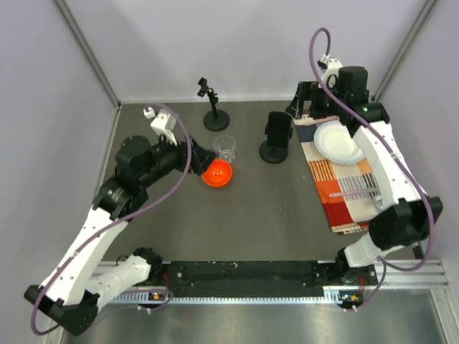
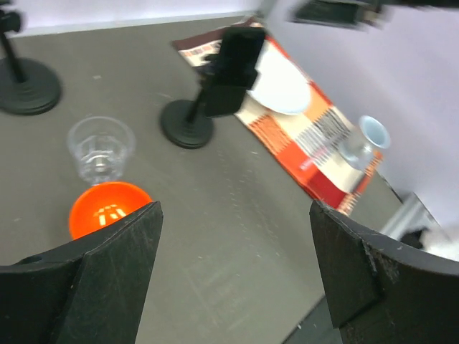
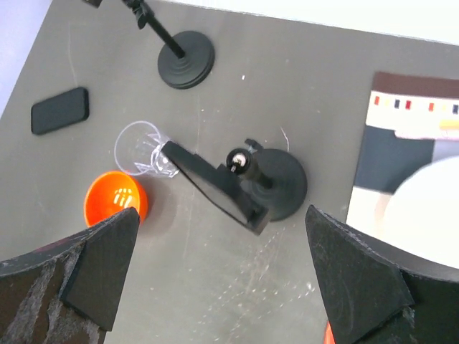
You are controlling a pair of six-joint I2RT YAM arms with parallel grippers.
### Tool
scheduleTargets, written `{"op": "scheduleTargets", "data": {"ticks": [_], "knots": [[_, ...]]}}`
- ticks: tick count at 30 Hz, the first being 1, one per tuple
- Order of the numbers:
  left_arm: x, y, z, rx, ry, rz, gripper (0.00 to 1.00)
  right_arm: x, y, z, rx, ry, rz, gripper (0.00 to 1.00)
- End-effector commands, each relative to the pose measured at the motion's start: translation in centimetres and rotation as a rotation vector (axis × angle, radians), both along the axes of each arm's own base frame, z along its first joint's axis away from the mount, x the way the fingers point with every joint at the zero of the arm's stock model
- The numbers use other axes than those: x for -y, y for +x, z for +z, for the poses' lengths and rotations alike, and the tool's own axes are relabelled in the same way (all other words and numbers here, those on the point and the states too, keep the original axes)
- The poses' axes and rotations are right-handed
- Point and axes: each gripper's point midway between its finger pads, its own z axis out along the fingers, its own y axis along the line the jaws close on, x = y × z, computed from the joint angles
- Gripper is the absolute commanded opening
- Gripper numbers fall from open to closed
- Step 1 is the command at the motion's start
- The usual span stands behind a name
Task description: Place the phone on the phone stand
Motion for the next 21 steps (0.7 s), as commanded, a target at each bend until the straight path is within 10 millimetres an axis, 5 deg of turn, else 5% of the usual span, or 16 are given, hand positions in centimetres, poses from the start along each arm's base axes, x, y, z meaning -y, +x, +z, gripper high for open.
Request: {"op": "scheduleTargets", "data": {"ticks": [1,3,4,6,7,12,13,21], "knots": [[-2.5,5.6,0.1,-0.047,-0.026,0.192,0.88,2.7,-3.5,2.5,0.025,0.080,-0.280,0.99],[-3.1,8.2,-0.4,-0.065,-0.042,0.220,0.86,2.5,-6.2,3.5,0.056,0.112,-0.268,0.99],[-3.0,9.0,0.1,-0.059,-0.056,0.218,0.86,2.2,-7.2,1.6,0.026,0.098,-0.251,0.99],[-3.2,11.9,-0.4,-0.074,-0.052,0.235,0.84,2.1,-9.9,2.1,0.051,0.114,-0.218,0.99],[-3.1,12.9,-0.7,-0.093,-0.053,0.240,0.84,1.9,-11.1,0.5,0.021,0.116,-0.204,0.99],[-4.1,20.5,-3.2,-0.187,-0.102,0.301,0.78,1.9,-16.1,-0.9,-0.017,0.193,-0.174,0.99],[-3.8,21.6,-2.0,-0.150,-0.166,0.275,0.78,1.8,-17.3,-1.0,-0.013,0.213,-0.158,0.99],[-6.0,32.3,-4.0,-0.145,-0.234,0.385,0.83,1.9,-21.9,0.0,0.039,0.275,-0.102,0.99]]}}
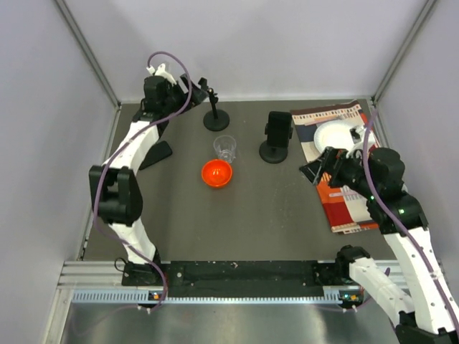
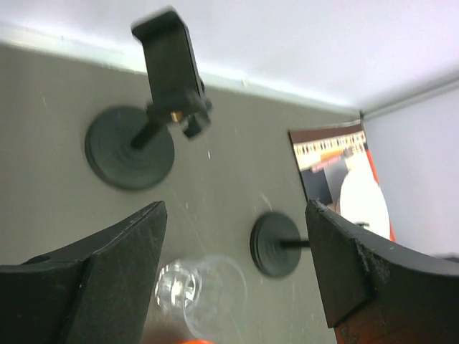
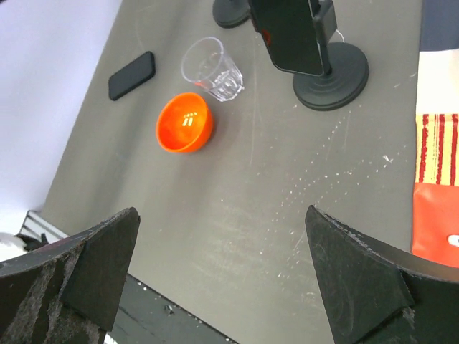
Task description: Place the phone on the phone stand
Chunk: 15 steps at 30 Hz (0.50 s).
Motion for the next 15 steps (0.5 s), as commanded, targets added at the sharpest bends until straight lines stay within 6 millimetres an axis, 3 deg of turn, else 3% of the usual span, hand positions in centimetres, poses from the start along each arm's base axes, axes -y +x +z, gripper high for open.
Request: {"op": "scheduleTargets", "data": {"ticks": [1,2,4,5,15], "knots": [[-1.0,5.1,4.2,0.141,-0.085,0.056,0.84,-0.3,-2.0,2.0,0.064,0.055,0.030,0.99],[-1.0,6.2,3.1,0.136,-0.096,0.061,0.84,-0.2,-2.2,2.2,0.071,0.054,0.027,0.99],[-1.1,7.3,3.1,0.145,-0.125,0.062,0.84,0.0,-2.5,2.8,0.098,0.055,0.021,0.99],[-1.3,8.3,1.3,0.113,-0.127,0.068,0.83,0.1,-2.6,2.9,0.105,0.052,0.019,0.99],[-0.1,11.6,-0.8,0.098,-0.179,0.024,0.79,1.2,-1.7,2.4,0.123,-0.022,-0.025,0.99]]}}
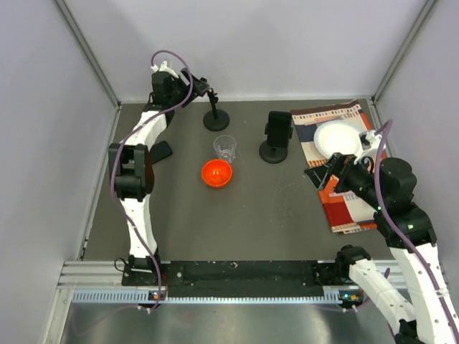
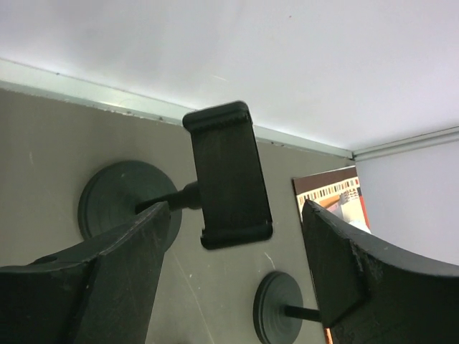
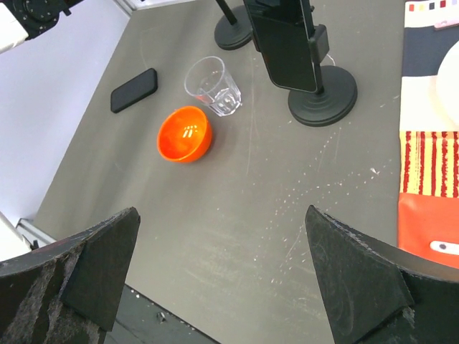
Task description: Place the phone on the phone stand
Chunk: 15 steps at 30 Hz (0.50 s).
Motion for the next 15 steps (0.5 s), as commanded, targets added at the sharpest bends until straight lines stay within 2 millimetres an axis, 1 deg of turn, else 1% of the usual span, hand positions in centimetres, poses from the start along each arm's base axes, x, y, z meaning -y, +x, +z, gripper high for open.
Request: {"op": "scheduleTargets", "data": {"ticks": [1,2,3,5,7,10,11,13,15], "knots": [[0.8,1.8,3.3,0.108,-0.059,-0.034,0.76,0.3,0.6,0.3,0.018,-0.030,-0.018,0.99],[0.9,2.0,2.8,0.102,-0.065,-0.038,0.75,0.3,0.7,0.2,0.014,-0.032,-0.016,0.99],[1.0,2.2,3.0,0.109,-0.074,-0.044,0.74,0.3,0.7,0.1,0.012,-0.031,-0.015,0.99],[1.5,2.4,2.6,0.101,-0.097,-0.058,0.68,0.2,0.7,0.0,0.005,-0.034,-0.013,0.99],[1.5,2.6,2.6,0.098,-0.108,-0.055,0.65,0.2,0.8,-0.3,-0.001,-0.033,-0.015,0.99],[1.4,2.8,3.0,0.115,-0.109,-0.048,0.55,0.3,0.8,-0.5,-0.006,-0.032,-0.019,0.99],[1.4,2.8,2.9,0.114,-0.107,-0.045,0.47,0.3,0.8,-0.5,-0.009,-0.030,-0.019,0.99],[1.6,2.8,3.3,0.121,-0.087,-0.049,0.39,0.2,0.8,-0.6,-0.012,-0.029,-0.017,0.99],[1.4,2.7,3.7,0.123,-0.056,-0.040,0.26,0.2,0.8,-0.6,-0.016,-0.026,-0.018,0.99]]}}
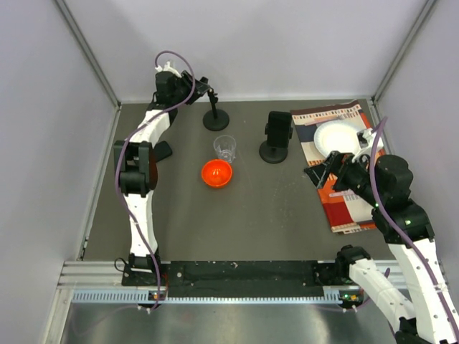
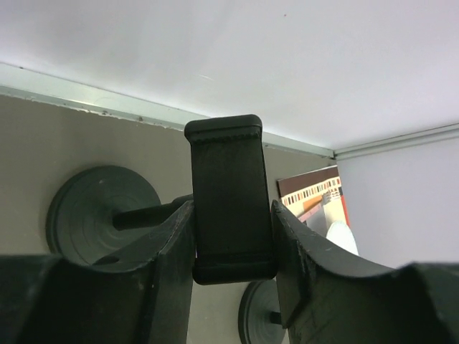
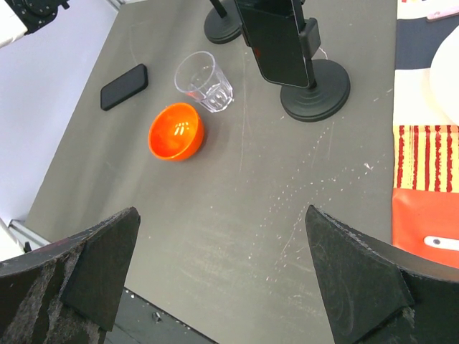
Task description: Place the phone on the phone stand
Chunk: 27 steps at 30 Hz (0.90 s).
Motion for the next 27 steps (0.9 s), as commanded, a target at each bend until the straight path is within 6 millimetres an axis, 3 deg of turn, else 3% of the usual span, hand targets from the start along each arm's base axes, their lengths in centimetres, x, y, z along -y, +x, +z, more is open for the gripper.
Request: {"op": "scheduleTargets", "data": {"ticks": [1,3,9,10,12,13,15,16,18,19,21,22,23,24,25,26,27], "knots": [[0.0,0.6,4.7,0.132,0.040,0.008,0.18,-0.1,0.0,0.2,0.009,-0.002,0.002,0.99],[-0.8,0.4,5.7,0.141,0.069,0.043,0.00,0.0,-0.1,0.0,0.001,-0.004,0.002,0.99],[-2.7,-1.5,10.9,0.211,0.146,0.125,0.00,0.0,-0.4,-0.4,-0.010,0.003,-0.003,0.99],[-3.3,-2.3,12.6,0.225,0.152,0.148,0.00,0.1,-0.5,-0.4,-0.010,0.004,-0.003,0.99],[-3.9,-3.2,13.3,0.216,0.176,0.170,0.00,0.0,-0.6,-0.7,-0.018,0.007,0.000,0.99],[-4.5,-4.2,15.2,0.238,0.183,0.203,0.00,-0.1,-0.6,-1.0,-0.027,0.005,0.003,0.99],[-5.4,-5.5,15.0,0.208,0.203,0.236,0.00,-0.3,-0.6,-1.2,-0.035,0.008,0.012,0.99],[-5.9,-7.0,17.1,0.240,0.205,0.252,0.00,-0.3,-0.7,-1.3,-0.037,0.009,0.017,0.99],[-6.7,-8.6,16.1,0.204,0.217,0.277,0.00,-0.4,-0.8,-1.3,-0.041,0.011,0.025,0.99],[-7.1,-10.3,17.9,0.227,0.207,0.290,0.00,-0.5,-0.8,-1.4,-0.045,0.012,0.026,0.99],[-7.2,-12.3,16.2,0.170,0.198,0.290,0.00,-0.5,-1.0,-1.3,-0.038,0.015,0.033,0.99],[-7.4,-14.3,18.1,0.204,0.182,0.295,0.00,-0.6,-1.0,-1.3,-0.040,0.015,0.036,0.99],[-7.5,-15.3,16.1,0.161,0.183,0.295,0.00,-0.7,-1.2,-1.3,-0.043,0.021,0.045,0.99],[-7.6,-16.4,16.0,0.153,0.173,0.303,0.00,-0.8,-1.2,-1.5,-0.048,0.020,0.051,0.99],[-8.0,-18.7,17.9,0.190,0.163,0.316,0.00,-0.9,-1.3,-1.5,-0.049,0.023,0.058,0.99],[-8.2,-19.8,16.4,0.160,0.164,0.321,0.00,-1.1,-1.3,-1.6,-0.055,0.025,0.070,0.99],[-8.2,-21.1,16.1,0.150,0.157,0.320,0.00,-1.2,-1.3,-1.7,-0.060,0.021,0.079,0.99]]}}
